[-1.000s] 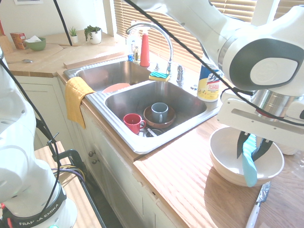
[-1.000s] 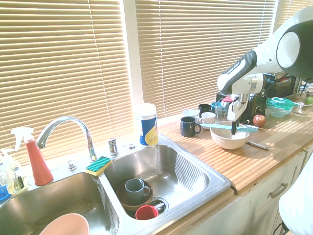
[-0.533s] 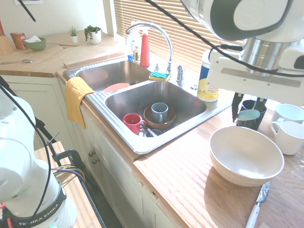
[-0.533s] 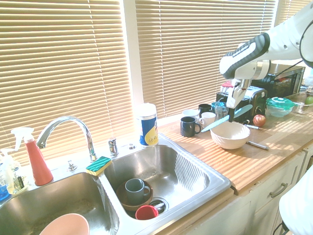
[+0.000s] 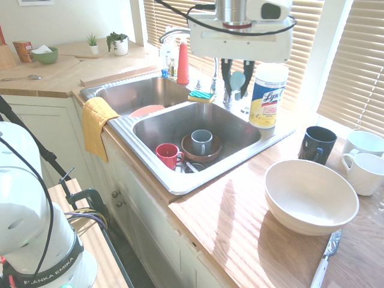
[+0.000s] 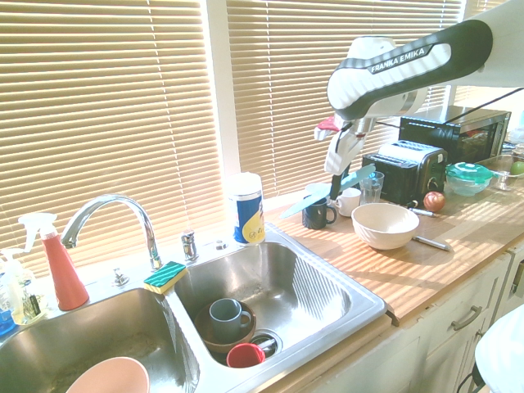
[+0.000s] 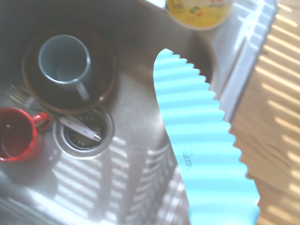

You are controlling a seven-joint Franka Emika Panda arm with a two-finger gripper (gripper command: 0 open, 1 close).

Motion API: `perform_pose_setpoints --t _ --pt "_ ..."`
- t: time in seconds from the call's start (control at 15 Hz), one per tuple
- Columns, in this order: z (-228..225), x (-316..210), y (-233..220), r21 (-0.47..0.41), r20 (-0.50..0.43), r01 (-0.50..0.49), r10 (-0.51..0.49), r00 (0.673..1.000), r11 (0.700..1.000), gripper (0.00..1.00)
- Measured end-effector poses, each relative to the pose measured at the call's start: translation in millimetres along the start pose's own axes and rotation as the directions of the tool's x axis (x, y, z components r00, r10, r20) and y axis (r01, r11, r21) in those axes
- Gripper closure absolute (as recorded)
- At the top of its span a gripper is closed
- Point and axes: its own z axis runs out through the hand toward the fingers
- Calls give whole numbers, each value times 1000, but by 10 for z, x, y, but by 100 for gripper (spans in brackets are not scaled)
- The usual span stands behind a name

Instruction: Put the knife into the sink

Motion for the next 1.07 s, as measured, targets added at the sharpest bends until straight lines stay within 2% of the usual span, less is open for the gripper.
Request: perform_pose_setpoints --t 0.13,0.27,0.4,0.53,0.73,1.07 --pt "254 -170 -468 -7 -31 -91 91 995 996 100" --pt "547 -326 -846 -1 -57 -206 205 977 979 100" --pt "934 -408 -1017 12 -80 -324 324 943 946 100" --pt "1425 -444 -1000 4 -111 -414 412 905 910 100" --pt "1986 -526 -980 -9 -89 -463 460 883 886 100" --pt "2455 -570 -993 -31 -49 -487 485 873 873 100"
